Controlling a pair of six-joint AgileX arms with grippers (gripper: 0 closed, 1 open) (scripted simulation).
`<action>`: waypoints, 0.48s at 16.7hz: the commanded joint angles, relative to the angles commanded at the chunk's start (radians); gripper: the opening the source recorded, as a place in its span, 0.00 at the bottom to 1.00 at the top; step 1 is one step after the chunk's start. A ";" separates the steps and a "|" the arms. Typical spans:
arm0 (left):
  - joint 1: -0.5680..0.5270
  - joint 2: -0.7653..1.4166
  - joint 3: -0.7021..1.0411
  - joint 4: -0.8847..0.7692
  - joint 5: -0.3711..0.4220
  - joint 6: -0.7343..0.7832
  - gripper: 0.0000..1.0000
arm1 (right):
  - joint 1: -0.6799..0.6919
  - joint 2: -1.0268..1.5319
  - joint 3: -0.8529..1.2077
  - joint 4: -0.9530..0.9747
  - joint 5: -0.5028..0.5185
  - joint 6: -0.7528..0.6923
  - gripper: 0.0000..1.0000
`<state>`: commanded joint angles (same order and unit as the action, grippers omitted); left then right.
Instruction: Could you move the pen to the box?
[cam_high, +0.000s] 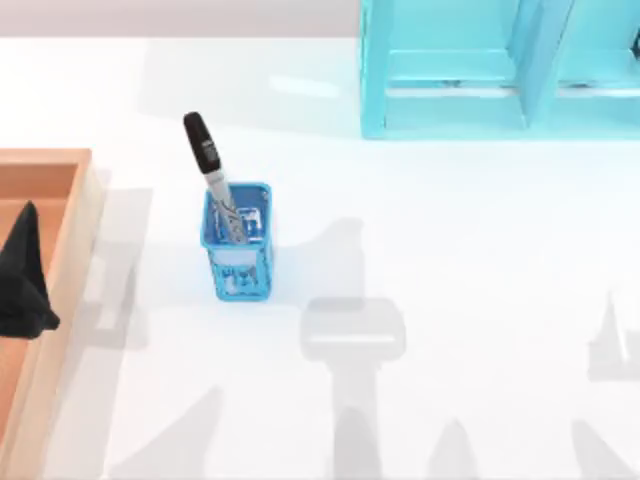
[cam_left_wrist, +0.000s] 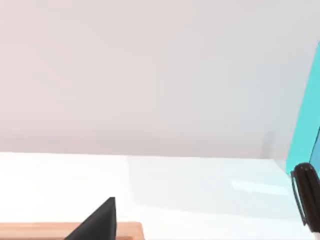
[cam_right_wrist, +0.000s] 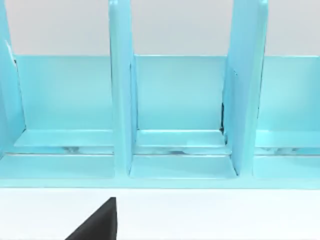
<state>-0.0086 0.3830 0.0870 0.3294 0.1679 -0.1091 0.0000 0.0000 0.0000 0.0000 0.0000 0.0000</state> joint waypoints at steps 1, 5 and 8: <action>-0.003 0.094 0.015 0.066 0.035 -0.019 1.00 | 0.000 0.000 0.000 0.000 0.000 0.000 1.00; -0.020 0.520 0.070 0.340 0.185 -0.098 1.00 | 0.000 0.000 0.000 0.000 0.000 0.000 1.00; -0.041 0.840 0.111 0.536 0.299 -0.158 1.00 | 0.000 0.000 0.000 0.000 0.000 0.000 1.00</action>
<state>-0.0494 1.2225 0.1982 0.8658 0.4669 -0.2669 0.0000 0.0000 0.0000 0.0000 0.0000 0.0000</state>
